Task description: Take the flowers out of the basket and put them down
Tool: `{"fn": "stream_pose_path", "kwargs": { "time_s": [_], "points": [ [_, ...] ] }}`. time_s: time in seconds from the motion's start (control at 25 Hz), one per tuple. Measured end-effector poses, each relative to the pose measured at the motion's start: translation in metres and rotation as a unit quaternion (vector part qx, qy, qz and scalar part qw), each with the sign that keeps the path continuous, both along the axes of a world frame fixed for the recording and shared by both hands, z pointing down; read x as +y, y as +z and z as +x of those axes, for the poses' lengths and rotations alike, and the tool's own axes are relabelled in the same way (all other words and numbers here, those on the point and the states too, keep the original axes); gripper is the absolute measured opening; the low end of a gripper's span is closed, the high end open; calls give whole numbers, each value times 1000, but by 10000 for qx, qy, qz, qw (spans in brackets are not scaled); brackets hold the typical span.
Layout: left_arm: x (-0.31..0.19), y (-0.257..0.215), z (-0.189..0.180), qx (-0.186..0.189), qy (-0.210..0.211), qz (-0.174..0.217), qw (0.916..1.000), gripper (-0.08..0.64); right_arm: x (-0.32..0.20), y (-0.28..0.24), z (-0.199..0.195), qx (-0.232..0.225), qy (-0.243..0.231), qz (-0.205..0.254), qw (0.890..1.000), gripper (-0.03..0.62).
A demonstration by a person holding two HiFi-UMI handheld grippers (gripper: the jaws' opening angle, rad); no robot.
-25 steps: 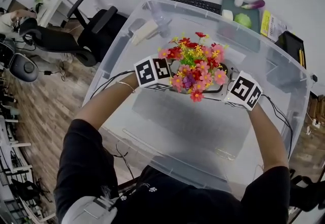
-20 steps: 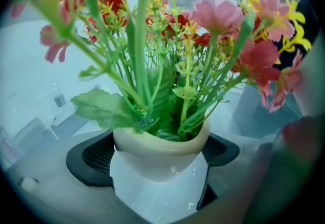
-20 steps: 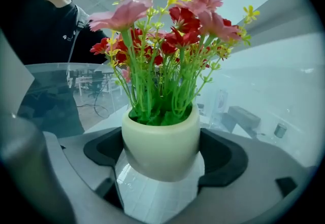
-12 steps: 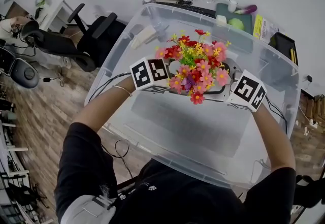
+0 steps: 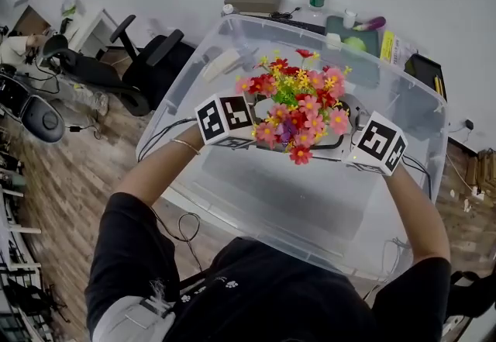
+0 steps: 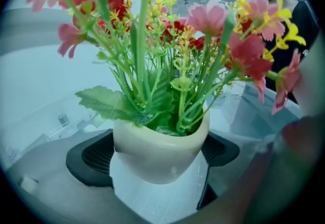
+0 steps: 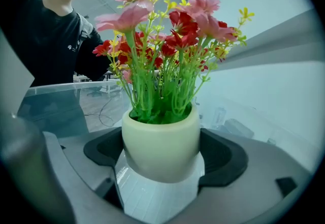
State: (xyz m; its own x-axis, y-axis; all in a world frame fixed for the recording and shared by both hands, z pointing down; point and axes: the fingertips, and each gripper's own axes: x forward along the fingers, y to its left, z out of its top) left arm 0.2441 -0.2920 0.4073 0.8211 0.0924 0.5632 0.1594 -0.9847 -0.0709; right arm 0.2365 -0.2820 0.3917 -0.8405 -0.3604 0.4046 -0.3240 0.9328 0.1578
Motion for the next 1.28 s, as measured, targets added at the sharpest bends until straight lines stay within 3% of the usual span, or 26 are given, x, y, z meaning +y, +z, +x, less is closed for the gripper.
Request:
{"fn": "stream_pose_path", "kwargs": {
  "time_s": [0.64, 1.12, 1.28],
  "points": [
    [42, -37, 2, 605, -79, -114, 9981, 518, 42, -34, 1, -377, -96, -57, 9992, 457],
    [72, -63, 12, 1019, -293, -149, 9943, 518, 73, -54, 11, -969, -251, -182, 9948, 457],
    [72, -57, 10, 1045, -361, -146, 9938, 518, 73, -47, 10, -908, -271, -197, 9953, 457]
  ]
}}
